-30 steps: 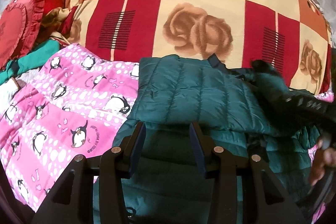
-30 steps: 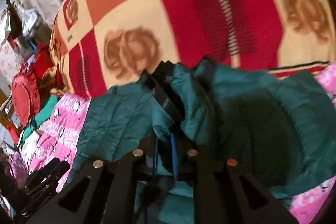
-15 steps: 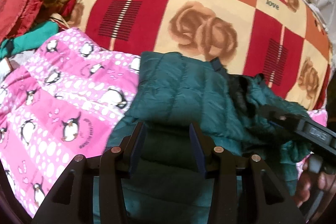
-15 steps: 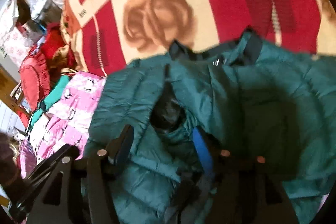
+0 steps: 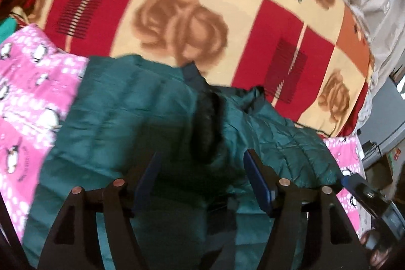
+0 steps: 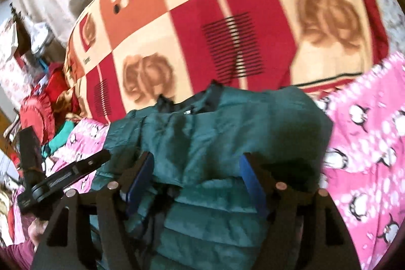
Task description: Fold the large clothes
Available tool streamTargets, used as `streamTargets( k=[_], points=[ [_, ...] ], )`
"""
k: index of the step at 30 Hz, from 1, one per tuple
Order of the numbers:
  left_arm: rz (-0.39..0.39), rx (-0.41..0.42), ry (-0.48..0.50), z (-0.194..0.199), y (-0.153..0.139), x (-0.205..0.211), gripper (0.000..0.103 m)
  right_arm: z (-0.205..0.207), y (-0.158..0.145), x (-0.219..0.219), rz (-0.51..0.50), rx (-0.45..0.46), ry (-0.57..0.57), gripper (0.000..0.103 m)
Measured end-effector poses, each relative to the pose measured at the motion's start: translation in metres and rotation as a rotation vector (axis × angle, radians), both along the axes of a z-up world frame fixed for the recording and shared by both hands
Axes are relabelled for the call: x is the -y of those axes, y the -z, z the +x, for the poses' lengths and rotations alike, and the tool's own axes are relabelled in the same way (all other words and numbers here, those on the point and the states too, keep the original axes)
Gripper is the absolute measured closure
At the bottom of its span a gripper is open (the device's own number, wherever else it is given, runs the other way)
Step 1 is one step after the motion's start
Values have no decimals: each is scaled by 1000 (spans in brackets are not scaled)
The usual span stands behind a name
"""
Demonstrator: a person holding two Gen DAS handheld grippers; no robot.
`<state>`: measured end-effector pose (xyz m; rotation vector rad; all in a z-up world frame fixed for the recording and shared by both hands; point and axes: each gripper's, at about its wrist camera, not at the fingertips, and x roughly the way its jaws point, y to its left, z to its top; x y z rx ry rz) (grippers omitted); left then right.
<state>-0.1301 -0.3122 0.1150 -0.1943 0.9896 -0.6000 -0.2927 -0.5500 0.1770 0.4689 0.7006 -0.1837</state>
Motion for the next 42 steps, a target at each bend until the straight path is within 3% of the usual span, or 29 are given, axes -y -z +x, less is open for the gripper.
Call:
streamTargets(
  k=[5, 7, 8, 15, 20, 26, 31, 38, 42],
  points=[
    [115, -10, -52, 12, 20, 32, 63, -27, -8, 25, -29, 21, 68, 24],
    [146, -10, -38, 16, 26, 38, 94, -34, -8, 36, -30, 21, 95, 24],
    [163, -2, -27, 17, 28, 40, 103, -36, -6, 41, -27, 17, 110, 24],
    [160, 180, -24, 13, -14, 17, 103, -27, 27, 66, 41, -29, 210, 24],
    [207, 255, -76, 31, -28, -19, 103, 3, 53, 58, 73, -58, 200, 24],
    [255, 206, -137, 55, 2, -63, 103, 53, 79, 37, 49, -110, 145, 24],
    [281, 190, -142, 54, 28, -75, 103, 92, 98, 23, -1, -156, 107, 24],
    [286, 206, -125, 47, 18, -77, 103, 119, 107, 23, -60, -214, 95, 24],
    [262, 244, -130, 38, 4, -81, 94, 102, 90, 17, -68, -189, 98, 24]
  ],
)
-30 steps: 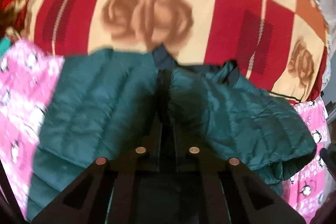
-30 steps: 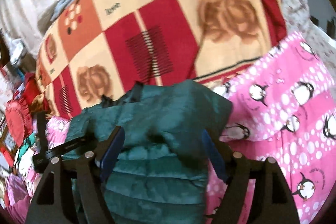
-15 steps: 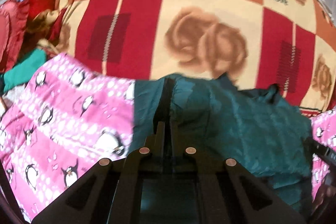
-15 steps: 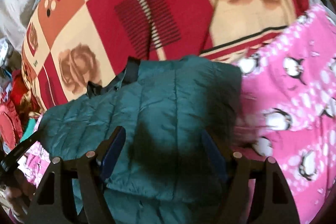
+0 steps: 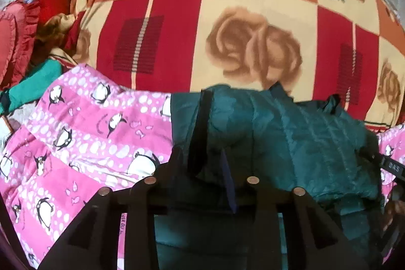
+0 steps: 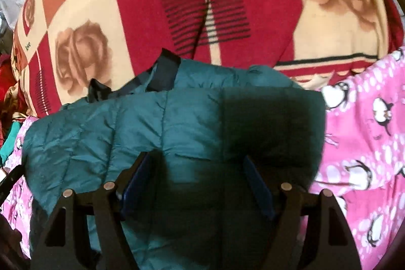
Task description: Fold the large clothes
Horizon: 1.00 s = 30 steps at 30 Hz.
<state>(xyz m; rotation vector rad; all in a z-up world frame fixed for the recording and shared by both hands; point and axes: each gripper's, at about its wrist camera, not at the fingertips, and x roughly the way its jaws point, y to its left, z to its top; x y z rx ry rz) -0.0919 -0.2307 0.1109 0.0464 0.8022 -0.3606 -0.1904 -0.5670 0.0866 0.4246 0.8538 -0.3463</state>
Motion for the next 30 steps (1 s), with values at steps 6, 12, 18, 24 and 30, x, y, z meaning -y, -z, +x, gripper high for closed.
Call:
streamTargets(
  k=[6, 12, 18, 24, 30],
  points=[
    [3, 93, 21, -17, -24, 8, 88, -40, -30, -18, -62, 36, -31, 24],
    [47, 118, 36, -17, -14, 30, 85, -56, -21, -24, -64, -21, -49, 24],
    [96, 52, 17, -5, 20, 44, 85, -45, 16, -18, -55, -92, -37, 24],
    [126, 45, 16, 0, 35, 50, 85, -45, 16, -17, -51, -100, -35, 23],
    [109, 28, 6, 4, 40, 49, 85, -52, -26, -29, -67, 32, -23, 23]
  ],
)
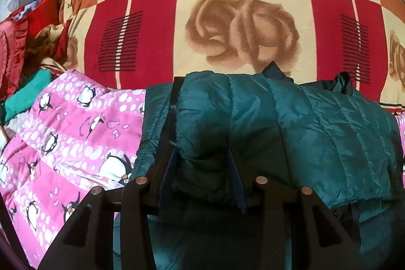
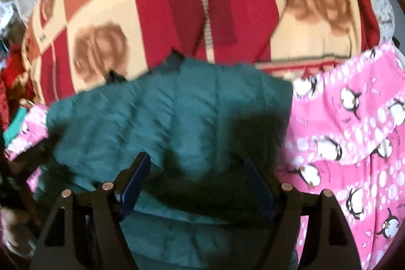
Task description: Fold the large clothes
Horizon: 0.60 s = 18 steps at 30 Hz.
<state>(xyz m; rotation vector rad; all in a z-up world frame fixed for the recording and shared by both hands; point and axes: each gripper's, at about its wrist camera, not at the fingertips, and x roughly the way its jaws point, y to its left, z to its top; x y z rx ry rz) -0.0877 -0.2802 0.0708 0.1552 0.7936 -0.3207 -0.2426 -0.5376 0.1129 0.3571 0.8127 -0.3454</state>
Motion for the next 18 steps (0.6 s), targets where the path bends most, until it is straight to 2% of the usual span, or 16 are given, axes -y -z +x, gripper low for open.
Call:
streamTargets(
  k=[7, 11, 14, 18],
  points=[
    [9, -1, -1, 2, 4, 2, 84, 52, 13, -13, 6, -7, -41, 23],
    [-1, -7, 5, 3, 6, 0, 82, 76, 40, -15, -21, -88, -47, 23],
    [-4, -12, 4, 5, 9, 0, 81, 80, 48, -17, -47, -102, -53, 23],
    [1, -11, 3, 5, 10, 1, 80, 68, 33, -17, -34, -97, -42, 23]
  ],
)
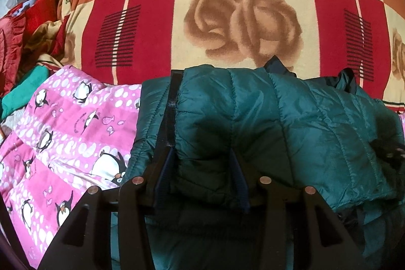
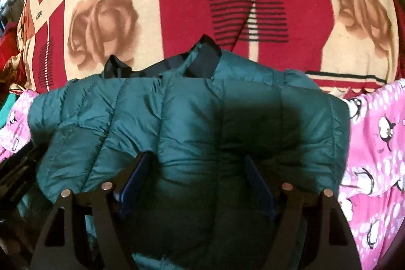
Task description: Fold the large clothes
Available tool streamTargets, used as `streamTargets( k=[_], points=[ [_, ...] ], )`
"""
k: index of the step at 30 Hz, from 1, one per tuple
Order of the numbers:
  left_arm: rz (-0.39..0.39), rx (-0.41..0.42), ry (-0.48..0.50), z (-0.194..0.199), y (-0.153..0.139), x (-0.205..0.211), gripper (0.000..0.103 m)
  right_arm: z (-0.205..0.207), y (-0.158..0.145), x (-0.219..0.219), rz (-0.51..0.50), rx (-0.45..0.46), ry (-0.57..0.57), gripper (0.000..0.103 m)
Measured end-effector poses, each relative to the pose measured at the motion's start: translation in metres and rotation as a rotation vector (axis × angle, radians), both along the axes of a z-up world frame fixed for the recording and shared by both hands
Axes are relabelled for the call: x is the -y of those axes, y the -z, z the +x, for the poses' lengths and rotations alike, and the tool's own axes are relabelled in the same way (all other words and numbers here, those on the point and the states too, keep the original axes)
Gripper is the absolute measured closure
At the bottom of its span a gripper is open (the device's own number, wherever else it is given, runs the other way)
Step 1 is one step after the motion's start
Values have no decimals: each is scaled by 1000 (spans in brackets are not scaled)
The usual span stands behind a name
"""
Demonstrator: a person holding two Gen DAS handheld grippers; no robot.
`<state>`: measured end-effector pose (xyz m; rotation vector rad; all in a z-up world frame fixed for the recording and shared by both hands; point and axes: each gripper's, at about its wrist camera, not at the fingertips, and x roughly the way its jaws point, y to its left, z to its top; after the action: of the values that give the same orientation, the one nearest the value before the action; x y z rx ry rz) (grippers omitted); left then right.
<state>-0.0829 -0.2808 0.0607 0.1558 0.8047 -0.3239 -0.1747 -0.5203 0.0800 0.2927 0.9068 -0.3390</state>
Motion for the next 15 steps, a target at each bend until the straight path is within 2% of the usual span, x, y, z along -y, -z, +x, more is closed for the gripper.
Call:
streamTargets(
  k=[3, 6, 12, 15],
  points=[
    [0, 0, 0, 0, 0, 0, 80, -24, -22, -9, -16, 57, -20, 23],
    [4, 5, -2, -1, 1, 1, 80, -42, -28, -16, -54, 67, -25, 23],
    [13, 13, -3, -2, 2, 3, 79, -34, 10, 0, -32, -28, 15, 23],
    [16, 12, -9, -1, 2, 3, 73, -26, 21, 3, -38, -24, 25, 22]
  ],
)
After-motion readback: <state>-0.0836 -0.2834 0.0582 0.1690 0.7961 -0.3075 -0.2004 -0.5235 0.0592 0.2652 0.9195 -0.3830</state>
